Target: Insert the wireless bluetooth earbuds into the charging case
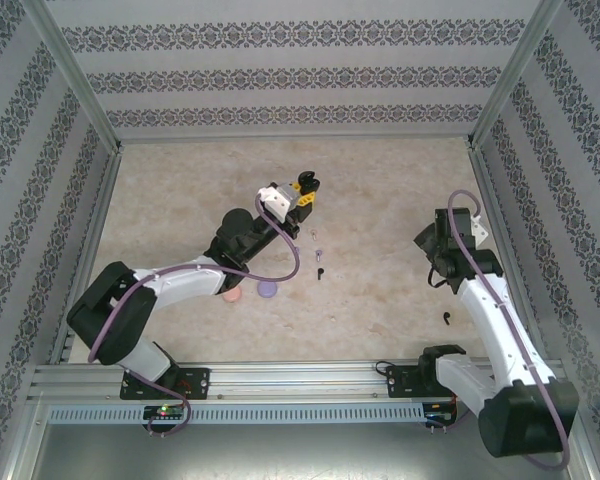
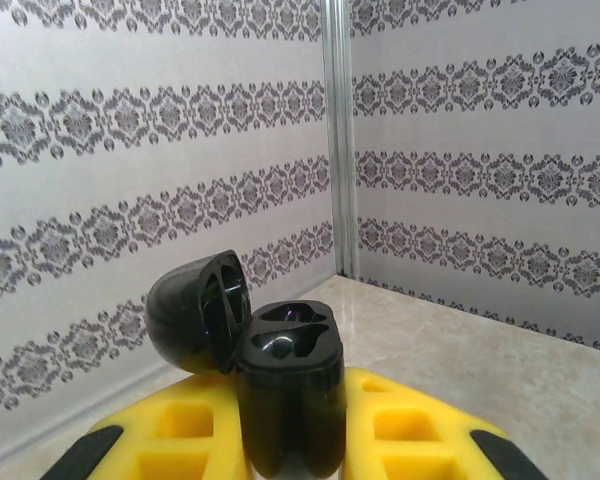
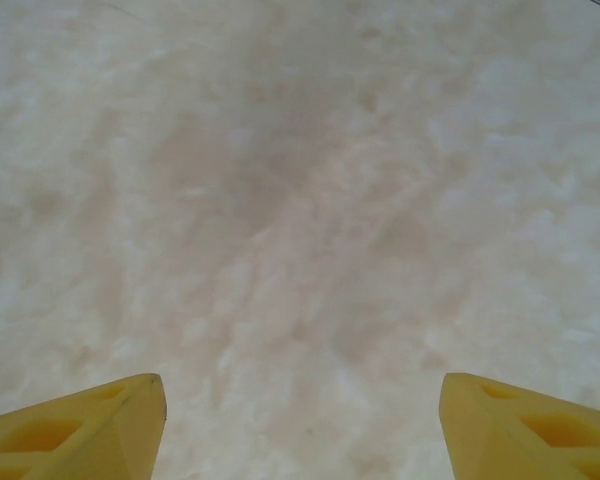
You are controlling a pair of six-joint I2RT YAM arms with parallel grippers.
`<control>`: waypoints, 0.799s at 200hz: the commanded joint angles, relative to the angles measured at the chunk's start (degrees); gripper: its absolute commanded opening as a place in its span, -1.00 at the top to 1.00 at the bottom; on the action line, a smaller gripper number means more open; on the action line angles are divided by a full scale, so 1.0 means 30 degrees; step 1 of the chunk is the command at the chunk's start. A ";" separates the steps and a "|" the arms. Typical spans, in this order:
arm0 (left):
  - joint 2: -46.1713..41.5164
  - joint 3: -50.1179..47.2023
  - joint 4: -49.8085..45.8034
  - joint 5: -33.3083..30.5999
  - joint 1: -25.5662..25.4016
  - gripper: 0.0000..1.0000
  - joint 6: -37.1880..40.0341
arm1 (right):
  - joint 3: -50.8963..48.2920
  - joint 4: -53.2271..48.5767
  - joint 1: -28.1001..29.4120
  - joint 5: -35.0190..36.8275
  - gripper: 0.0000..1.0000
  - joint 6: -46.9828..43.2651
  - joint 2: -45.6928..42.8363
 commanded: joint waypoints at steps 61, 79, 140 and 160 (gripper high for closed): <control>0.1518 -0.0341 0.1917 0.0163 0.0171 1.00 -0.1585 | -0.1454 0.0425 -0.5016 -0.2074 -0.46 0.1921 0.2990; 0.1493 -0.0220 0.1586 0.0250 0.0169 1.00 -0.1984 | -0.1128 0.0189 -0.5066 -0.2173 -0.46 0.1602 0.3348; 0.1126 0.1728 -0.1001 0.1820 -0.0027 1.00 -0.3387 | -0.1143 -0.0533 -0.4877 0.0173 -0.53 0.1777 0.1316; 0.1014 0.3077 -0.2699 0.2670 -0.0231 1.00 -0.3425 | -0.1065 -0.0751 -0.4695 0.0837 -0.53 0.1766 0.2008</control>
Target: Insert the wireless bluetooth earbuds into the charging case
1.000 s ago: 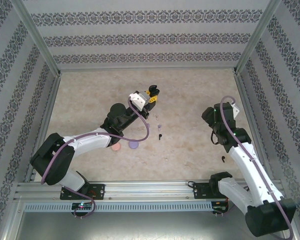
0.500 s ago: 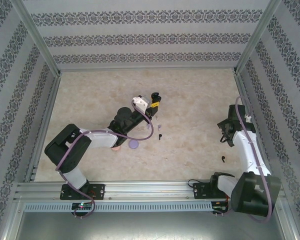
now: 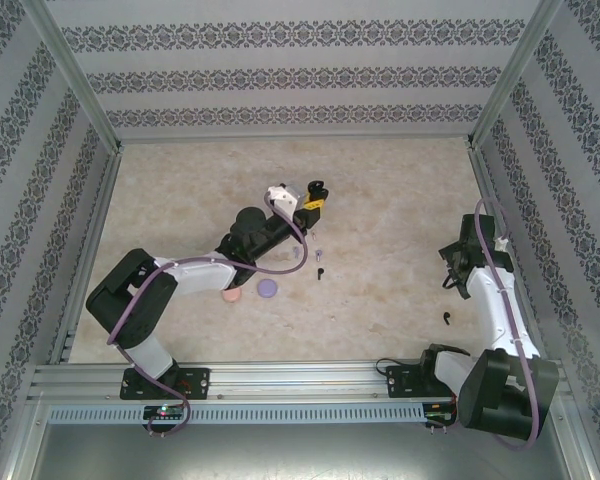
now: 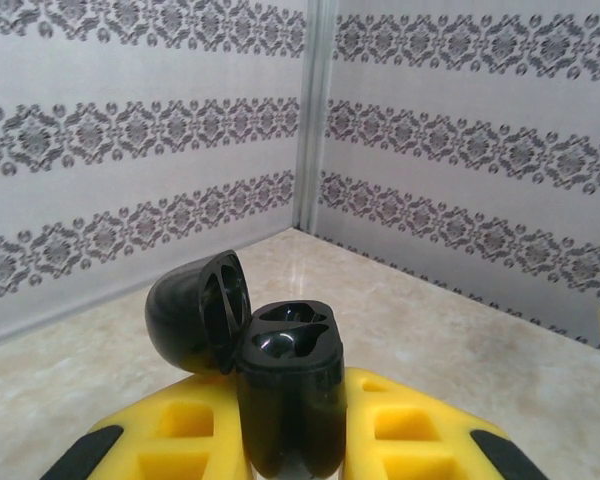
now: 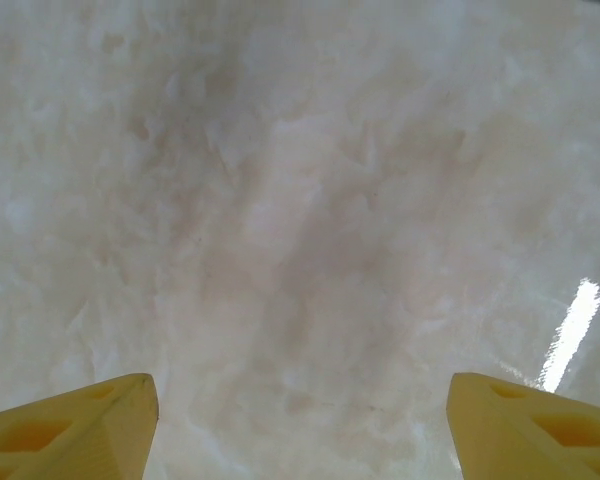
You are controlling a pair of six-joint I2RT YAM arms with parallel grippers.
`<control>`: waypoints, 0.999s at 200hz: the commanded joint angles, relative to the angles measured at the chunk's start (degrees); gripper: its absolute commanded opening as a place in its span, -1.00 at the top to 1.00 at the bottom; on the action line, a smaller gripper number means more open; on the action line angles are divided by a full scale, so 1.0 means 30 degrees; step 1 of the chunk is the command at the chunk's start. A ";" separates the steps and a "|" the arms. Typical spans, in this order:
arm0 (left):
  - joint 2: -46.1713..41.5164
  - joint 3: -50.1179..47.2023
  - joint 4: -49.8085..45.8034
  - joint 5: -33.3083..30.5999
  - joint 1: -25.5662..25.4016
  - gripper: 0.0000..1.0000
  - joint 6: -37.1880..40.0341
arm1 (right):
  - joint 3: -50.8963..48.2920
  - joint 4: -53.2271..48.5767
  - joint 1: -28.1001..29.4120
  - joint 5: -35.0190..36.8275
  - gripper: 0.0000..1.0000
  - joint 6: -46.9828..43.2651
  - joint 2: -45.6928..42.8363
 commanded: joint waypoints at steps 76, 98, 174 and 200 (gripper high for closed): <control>-0.0933 0.2869 -0.3072 0.0985 -0.0430 1.00 -0.2536 | 0.0054 -0.0383 0.0127 0.1716 -0.57 0.0479 0.4435; -0.0993 0.2861 -0.3255 0.0451 -0.0583 1.00 -0.2333 | -0.0867 0.0181 0.0124 0.1272 -0.56 0.1075 0.4837; -0.0604 0.3527 -0.3890 0.0269 -0.0855 1.00 -0.1400 | -0.2630 0.0792 0.0151 0.0006 -0.56 0.2549 0.5743; -0.0587 0.3445 -0.3708 0.0364 -0.0855 1.00 -0.1309 | -0.3088 0.0444 0.0229 -0.0326 -0.55 0.2710 0.5009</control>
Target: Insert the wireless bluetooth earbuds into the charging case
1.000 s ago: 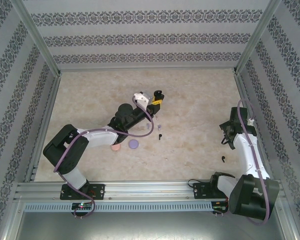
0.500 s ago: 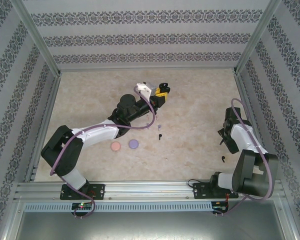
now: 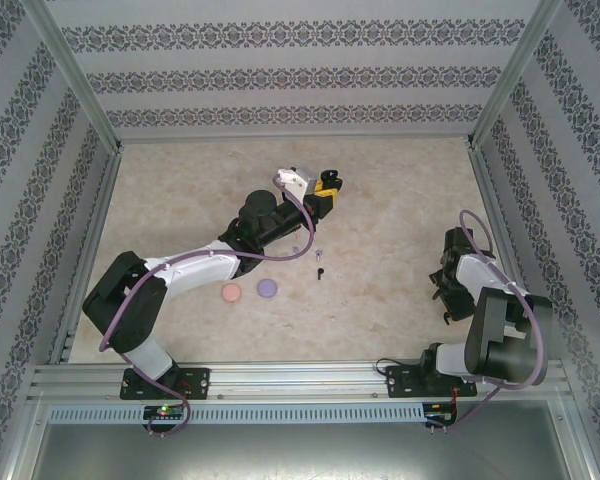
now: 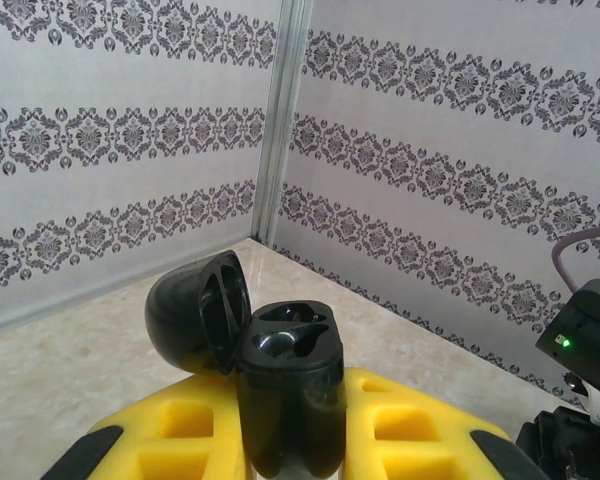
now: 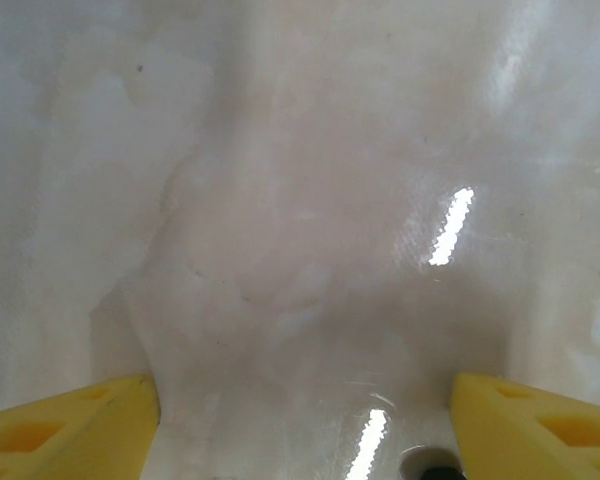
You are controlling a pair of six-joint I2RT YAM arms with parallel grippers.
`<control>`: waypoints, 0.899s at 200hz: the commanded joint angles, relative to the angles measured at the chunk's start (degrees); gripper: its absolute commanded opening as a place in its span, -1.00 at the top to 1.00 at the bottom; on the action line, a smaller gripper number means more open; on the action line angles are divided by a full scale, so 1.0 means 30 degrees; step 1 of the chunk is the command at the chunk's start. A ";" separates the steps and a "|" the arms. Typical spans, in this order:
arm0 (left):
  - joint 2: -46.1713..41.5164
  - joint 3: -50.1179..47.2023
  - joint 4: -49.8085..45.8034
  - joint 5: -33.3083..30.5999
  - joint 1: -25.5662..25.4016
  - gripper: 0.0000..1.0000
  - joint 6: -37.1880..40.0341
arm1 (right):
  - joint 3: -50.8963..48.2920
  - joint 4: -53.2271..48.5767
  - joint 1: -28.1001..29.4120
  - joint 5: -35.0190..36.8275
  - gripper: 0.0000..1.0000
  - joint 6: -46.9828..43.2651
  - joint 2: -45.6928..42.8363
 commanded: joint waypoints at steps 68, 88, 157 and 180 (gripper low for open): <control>-0.0451 -0.0209 0.0907 0.0180 -0.0235 1.00 0.0122 | -0.1861 -0.1995 0.1306 -0.0506 -0.54 0.1487 -0.3616; -0.0675 -0.0394 0.1067 0.0185 -0.0243 1.00 0.0125 | -0.2276 -0.1367 0.1493 -0.0870 -0.52 0.1624 -0.3338; -0.1645 -0.1178 0.1260 -0.0117 -0.0243 1.00 0.0280 | -0.1335 -0.0899 0.3240 -0.0911 -0.48 0.1795 -0.2286; -0.1897 -0.1446 0.1383 -0.0191 -0.0250 1.00 0.0345 | -0.0754 -0.0794 0.4214 -0.0778 -0.48 0.2260 -0.1380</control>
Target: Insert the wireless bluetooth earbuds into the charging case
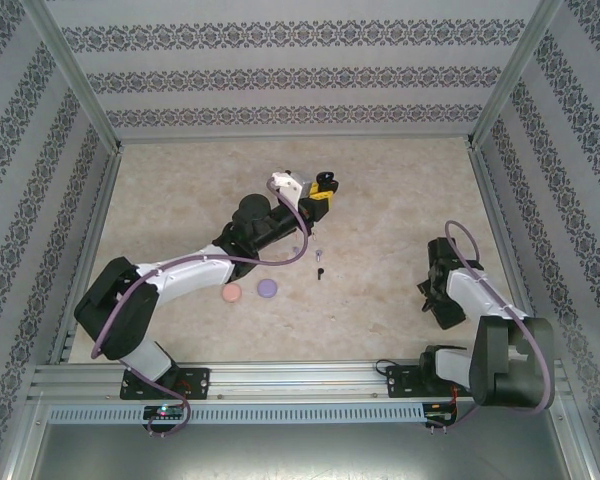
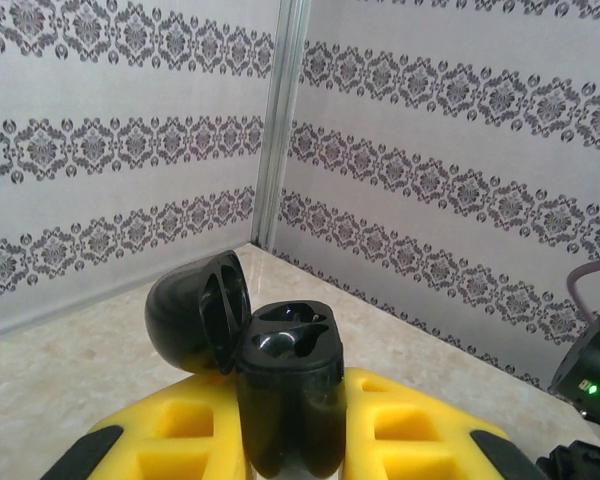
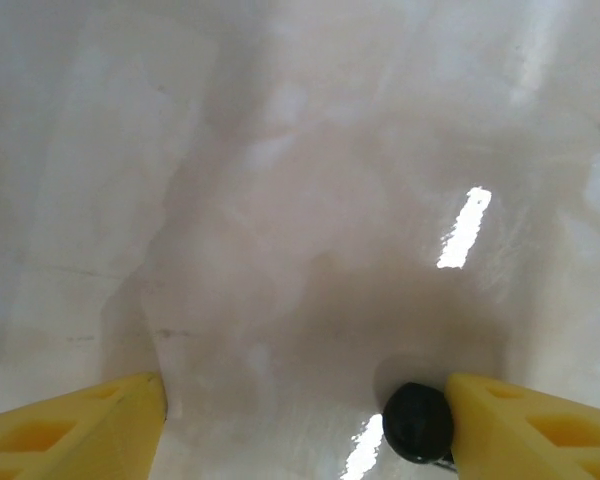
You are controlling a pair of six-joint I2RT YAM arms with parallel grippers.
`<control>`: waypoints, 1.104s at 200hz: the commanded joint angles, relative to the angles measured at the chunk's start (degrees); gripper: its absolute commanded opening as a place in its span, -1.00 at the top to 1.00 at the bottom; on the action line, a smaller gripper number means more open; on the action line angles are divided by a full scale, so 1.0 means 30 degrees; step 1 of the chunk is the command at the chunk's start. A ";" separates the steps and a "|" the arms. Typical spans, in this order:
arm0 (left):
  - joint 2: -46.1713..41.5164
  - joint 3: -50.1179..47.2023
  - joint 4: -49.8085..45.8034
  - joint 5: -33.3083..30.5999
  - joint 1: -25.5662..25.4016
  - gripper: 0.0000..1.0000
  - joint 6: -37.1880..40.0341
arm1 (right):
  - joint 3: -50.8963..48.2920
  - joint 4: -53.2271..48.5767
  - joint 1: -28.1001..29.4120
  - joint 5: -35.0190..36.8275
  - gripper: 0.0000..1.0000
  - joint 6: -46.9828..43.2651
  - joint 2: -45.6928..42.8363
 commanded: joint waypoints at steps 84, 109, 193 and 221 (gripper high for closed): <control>-0.1433 -0.1391 0.1327 -0.0918 -0.0243 1.00 0.0568 | 0.5939 0.0245 0.5305 -0.0386 -0.47 -0.0458 0.5220; -0.1776 -0.1638 0.1011 -0.1757 -0.0243 1.00 0.0690 | 0.6390 -0.0411 0.5442 -0.0380 -0.47 -0.2192 0.3886; -0.1367 -0.2175 0.0937 -0.1920 -0.0254 1.00 0.0105 | 0.4922 -0.1334 0.1297 -0.3777 -0.40 -0.6074 0.0725; -0.1643 -0.2286 0.0481 -0.1746 -0.0249 1.00 0.0980 | 0.4650 -0.1333 0.1837 -0.4126 -0.36 -0.6413 0.1611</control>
